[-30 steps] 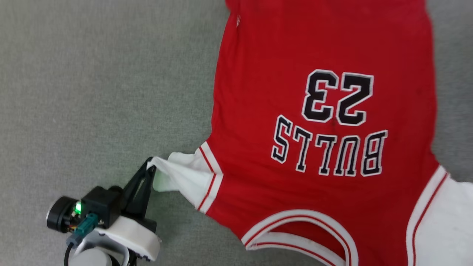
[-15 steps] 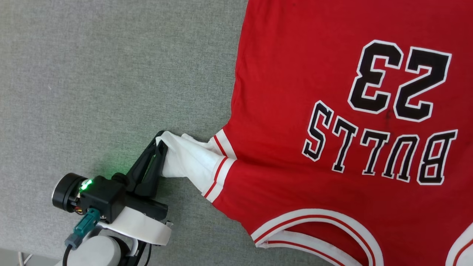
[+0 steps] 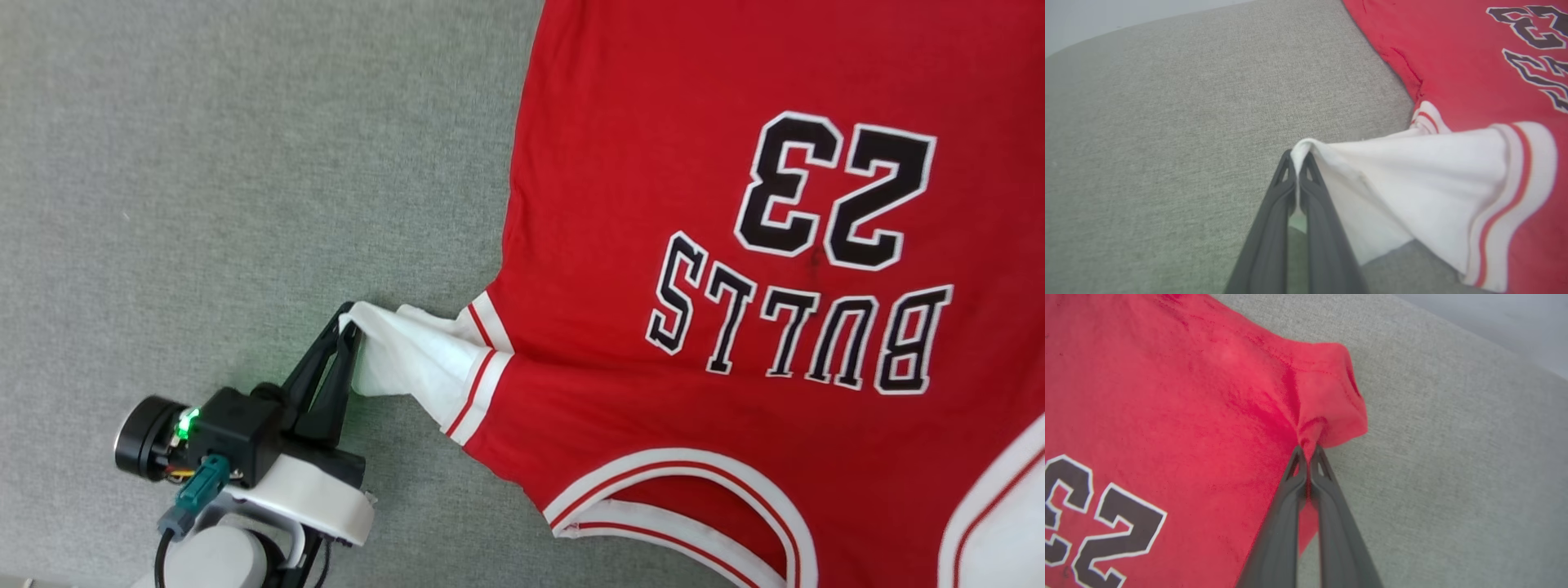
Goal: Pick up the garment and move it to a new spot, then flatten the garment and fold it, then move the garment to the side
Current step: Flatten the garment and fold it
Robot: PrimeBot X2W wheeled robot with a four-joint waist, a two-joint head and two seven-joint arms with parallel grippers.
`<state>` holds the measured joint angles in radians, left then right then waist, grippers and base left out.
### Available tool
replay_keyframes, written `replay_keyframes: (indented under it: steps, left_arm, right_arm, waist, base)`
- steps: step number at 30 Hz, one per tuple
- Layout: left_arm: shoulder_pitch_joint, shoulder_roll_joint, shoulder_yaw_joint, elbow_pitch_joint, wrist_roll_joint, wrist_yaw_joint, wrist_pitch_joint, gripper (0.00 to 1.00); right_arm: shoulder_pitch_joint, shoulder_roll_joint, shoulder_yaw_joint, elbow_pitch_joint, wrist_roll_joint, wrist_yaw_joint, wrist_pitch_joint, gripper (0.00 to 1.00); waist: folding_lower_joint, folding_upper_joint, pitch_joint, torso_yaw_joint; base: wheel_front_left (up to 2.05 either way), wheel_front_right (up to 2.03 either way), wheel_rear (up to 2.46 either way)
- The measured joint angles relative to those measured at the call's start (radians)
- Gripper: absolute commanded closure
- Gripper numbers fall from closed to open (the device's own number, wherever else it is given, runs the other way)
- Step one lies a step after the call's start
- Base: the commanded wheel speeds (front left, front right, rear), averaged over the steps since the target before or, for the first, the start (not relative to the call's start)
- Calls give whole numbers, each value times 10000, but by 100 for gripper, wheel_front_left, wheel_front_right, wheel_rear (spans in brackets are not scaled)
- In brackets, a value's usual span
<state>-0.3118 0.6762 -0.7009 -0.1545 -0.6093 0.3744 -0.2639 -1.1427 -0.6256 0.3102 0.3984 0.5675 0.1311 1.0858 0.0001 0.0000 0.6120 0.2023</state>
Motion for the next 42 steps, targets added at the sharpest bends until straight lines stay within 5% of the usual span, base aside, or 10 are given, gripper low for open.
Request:
replay_keyframes:
  steps: [9, 16, 21, 29, 35, 36, 37, 42]
  left_arm:
    - [990, 138, 173, 79, -238, 276, 8, 100]
    - [1842, 222, 353, 35, -403, 495, 8, 100]
    - [2336, 297, 600, -54, -460, 577, 8, 100]
    - [2661, 244, 917, -69, -430, 474, 8, 100]
    - [2697, 169, 1014, 8, -360, 305, 8, 100]
    - [2720, 169, 1022, 27, -360, 301, 8, 100]
    - [2734, 169, 1034, 46, -360, 290, 8, 100]
    - [2788, 157, 1043, 71, -309, 226, 8, 100]
  right_arm:
    - [1412, -1896, 1561, -2052, 1724, 0, -754, 100]
    - [4281, -3593, 2000, -3814, 2769, 0, -1480, 100]
    - [6802, -4071, 1647, -4128, 3340, 0, -2272, 100]
    - [10549, -3227, 453, -3402, 3831, 2, -3655, 100]
    - [11713, -2257, -322, -2907, 3684, 2, -4243, 100]
    - [11790, -2144, -493, -2888, 3645, 2, -4299, 76]
    - [11836, -2056, -656, -2890, 3643, 2, -4322, 0]
    - [11672, -2050, -1624, -3645, 3327, -2, -4405, 0]
  waist:
    - [0, 0, -1546, -510]
    - [-1, 0, -2629, -1058]
    - [-1, 0, -3071, -1580]
    - [-2, 0, -3320, -1985]
    - [-2, 0, -3266, -1982]
    - [-1, 0, -3276, -1982]
    - [-2, 0, -3293, -1989]
    - [-1, 0, -3372, -1968]
  base:
    - [0, 0, 0]
    - [0, 0, 0]
    - [0, 0, 0]
    - [0, 0, 0]
    - [0, 0, 0]
    - [0, 0, 0]
    - [0, 0, 0]
    - [0, 0, 0]
